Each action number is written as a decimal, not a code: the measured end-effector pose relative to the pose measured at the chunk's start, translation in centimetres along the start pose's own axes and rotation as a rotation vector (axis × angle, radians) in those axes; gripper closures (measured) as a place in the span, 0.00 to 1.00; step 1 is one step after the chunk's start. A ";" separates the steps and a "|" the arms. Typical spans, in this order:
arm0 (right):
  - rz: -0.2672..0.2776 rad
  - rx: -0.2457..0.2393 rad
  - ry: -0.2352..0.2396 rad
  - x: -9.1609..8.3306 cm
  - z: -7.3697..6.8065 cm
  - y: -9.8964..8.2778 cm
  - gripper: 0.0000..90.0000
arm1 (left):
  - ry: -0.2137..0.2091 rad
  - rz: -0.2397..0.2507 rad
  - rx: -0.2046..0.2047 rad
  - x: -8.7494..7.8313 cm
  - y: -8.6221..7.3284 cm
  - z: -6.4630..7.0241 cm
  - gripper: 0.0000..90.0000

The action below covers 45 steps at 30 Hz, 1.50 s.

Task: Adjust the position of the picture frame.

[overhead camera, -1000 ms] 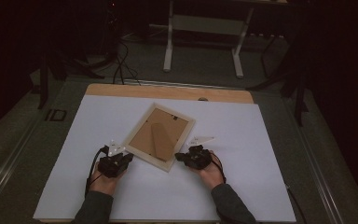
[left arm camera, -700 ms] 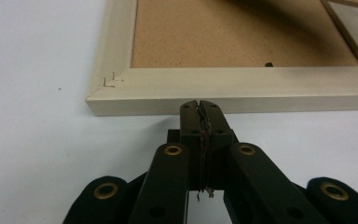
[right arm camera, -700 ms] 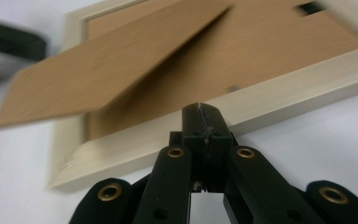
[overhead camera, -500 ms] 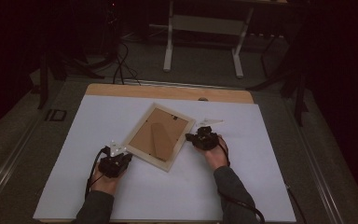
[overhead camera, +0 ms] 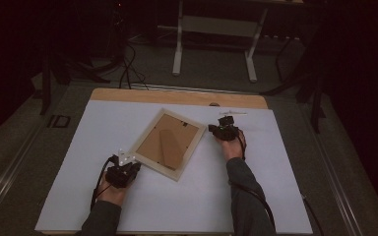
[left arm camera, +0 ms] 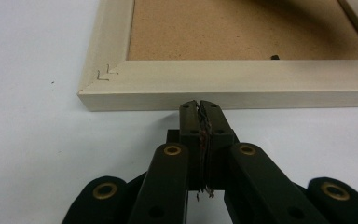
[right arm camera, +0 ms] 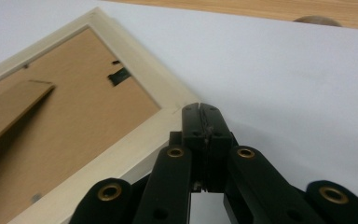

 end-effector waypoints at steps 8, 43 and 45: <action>-0.008 0.035 -0.050 1.5 0.6 1.1 0.98 | 0.003 -0.006 0.008 0.2 -0.1 0.3 0.99; -0.144 0.016 -0.040 3.3 -1.1 1.5 1.00 | -0.049 0.004 -0.049 0.1 -0.4 0.2 1.00; -0.145 0.011 -0.043 3.2 -1.2 1.4 1.00 | -0.046 0.001 -0.046 0.1 -0.4 0.3 1.00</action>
Point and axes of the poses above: each handheld gripper's, and its own axes: x roughly forward along the jaws, y roughly out of its top, z roughly to its right, the point moved 1 cm from there along x, roughly forward along the jaws, and after that the axes turned 7 degrees about -z, right-handed, at the moved point
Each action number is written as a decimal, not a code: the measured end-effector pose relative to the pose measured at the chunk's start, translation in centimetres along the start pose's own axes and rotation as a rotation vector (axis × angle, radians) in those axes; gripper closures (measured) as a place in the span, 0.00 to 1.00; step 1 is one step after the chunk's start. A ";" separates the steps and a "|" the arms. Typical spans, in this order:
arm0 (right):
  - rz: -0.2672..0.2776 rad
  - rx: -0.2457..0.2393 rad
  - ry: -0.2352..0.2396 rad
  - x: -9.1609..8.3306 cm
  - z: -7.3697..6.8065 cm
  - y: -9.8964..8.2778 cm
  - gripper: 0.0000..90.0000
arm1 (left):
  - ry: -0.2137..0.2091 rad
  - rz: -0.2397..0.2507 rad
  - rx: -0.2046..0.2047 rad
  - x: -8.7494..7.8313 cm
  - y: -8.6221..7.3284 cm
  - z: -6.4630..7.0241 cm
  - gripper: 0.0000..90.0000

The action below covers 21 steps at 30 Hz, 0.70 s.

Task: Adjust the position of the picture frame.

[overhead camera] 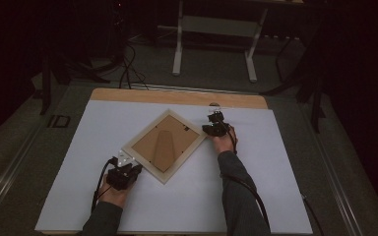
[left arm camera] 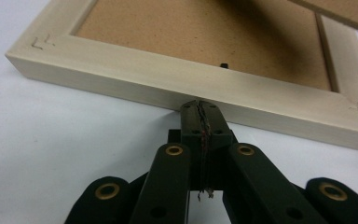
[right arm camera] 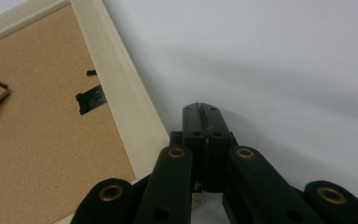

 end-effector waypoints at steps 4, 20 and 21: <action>-0.004 -0.012 0.024 -0.3 0.2 -0.5 1.00 | -0.002 0.000 -0.001 0.0 0.0 0.0 1.00; -0.029 -0.041 0.011 -1.2 -0.1 -2.0 1.00 | -0.020 -0.009 -0.012 0.0 0.1 -0.3 1.00; -0.028 -0.043 0.011 -1.3 -0.1 -2.2 1.00 | -0.020 -0.009 -0.011 0.0 0.1 -0.3 1.00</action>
Point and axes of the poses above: each handheld gripper's, and its own axes: x roughly forward along the jaws, y roughly out of its top, z roughly to its right, the point moved 1 cm from there along x, roughly forward along the jaws, and after that the axes turned 7 degrees about -z, right-handed, at the moved point
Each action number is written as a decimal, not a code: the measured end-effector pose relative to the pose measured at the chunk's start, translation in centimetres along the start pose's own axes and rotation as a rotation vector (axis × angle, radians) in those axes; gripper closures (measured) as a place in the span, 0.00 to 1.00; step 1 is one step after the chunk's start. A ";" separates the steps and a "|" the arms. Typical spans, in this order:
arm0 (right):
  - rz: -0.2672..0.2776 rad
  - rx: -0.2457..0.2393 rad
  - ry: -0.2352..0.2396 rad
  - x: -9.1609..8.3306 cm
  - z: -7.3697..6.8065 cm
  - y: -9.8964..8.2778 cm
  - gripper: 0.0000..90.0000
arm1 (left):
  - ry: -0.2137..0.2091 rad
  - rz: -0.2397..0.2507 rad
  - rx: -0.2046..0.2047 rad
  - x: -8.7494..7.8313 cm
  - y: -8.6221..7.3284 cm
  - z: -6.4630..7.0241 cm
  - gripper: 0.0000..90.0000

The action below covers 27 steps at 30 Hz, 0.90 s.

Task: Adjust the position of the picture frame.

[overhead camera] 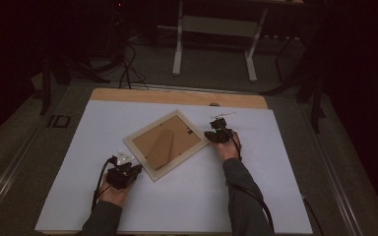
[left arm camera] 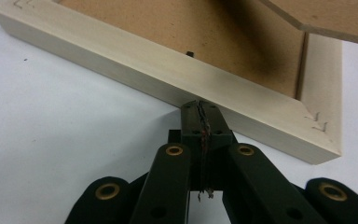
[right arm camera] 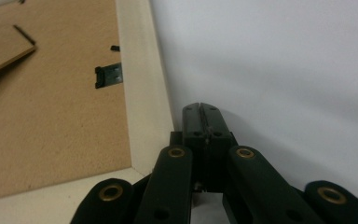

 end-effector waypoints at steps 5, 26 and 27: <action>0.008 -0.007 -0.006 -0.3 -0.1 -0.5 1.00 | 0.006 0.002 0.003 0.0 0.0 0.1 1.00; -0.034 -0.092 -0.031 -1.8 -0.9 -2.5 1.00 | 0.019 -0.008 -0.022 0.0 0.2 -0.3 1.00; -0.033 -0.090 -0.032 -1.9 -0.9 -2.6 1.00 | 0.021 -0.015 -0.018 0.0 0.3 -0.3 1.00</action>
Point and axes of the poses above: each handheld gripper's, and its own axes: x roughly forward along the jaws, y roughly out of its top, z roughly to its right, the point moved 1 cm from there along x, roughly forward along the jaws, and after that the axes turned 7 degrees about -z, right-handed, at the moved point
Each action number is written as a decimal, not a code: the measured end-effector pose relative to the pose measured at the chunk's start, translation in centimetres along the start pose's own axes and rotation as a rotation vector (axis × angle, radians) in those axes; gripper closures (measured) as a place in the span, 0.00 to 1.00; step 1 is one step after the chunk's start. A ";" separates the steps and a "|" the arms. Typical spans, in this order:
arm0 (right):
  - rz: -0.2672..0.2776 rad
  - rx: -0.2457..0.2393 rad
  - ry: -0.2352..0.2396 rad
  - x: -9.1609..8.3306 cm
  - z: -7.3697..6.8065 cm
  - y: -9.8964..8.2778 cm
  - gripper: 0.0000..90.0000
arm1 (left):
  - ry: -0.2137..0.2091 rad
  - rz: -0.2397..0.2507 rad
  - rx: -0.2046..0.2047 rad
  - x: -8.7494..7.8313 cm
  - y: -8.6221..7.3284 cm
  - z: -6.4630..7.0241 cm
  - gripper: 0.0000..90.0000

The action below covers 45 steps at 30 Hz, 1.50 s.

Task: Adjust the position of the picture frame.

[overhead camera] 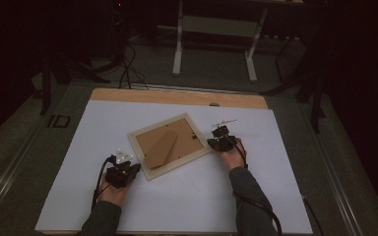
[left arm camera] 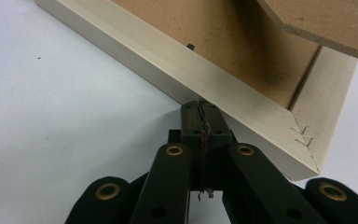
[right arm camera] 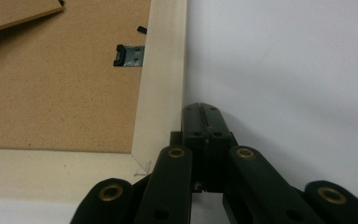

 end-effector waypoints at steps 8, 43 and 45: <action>0.006 0.025 0.014 -0.4 0.1 -0.7 1.00 | -0.002 -0.010 0.011 0.2 0.4 -0.2 1.00; 0.008 0.071 0.051 -2.6 0.0 -4.5 1.00 | -0.011 -0.010 -0.011 1.5 2.2 -1.1 1.00; 0.010 0.070 0.050 -2.8 0.0 -4.8 1.00 | -0.008 -0.016 -0.004 1.6 2.5 -1.1 1.00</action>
Point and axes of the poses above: each handheld gripper's, and its own axes: x roughly forward along the jaws, y roughly out of its top, z roughly to its right, the point moved 1 cm from there along x, roughly forward along the jaws, and after that the axes turned 7 degrees about -z, right-handed, at the moved point
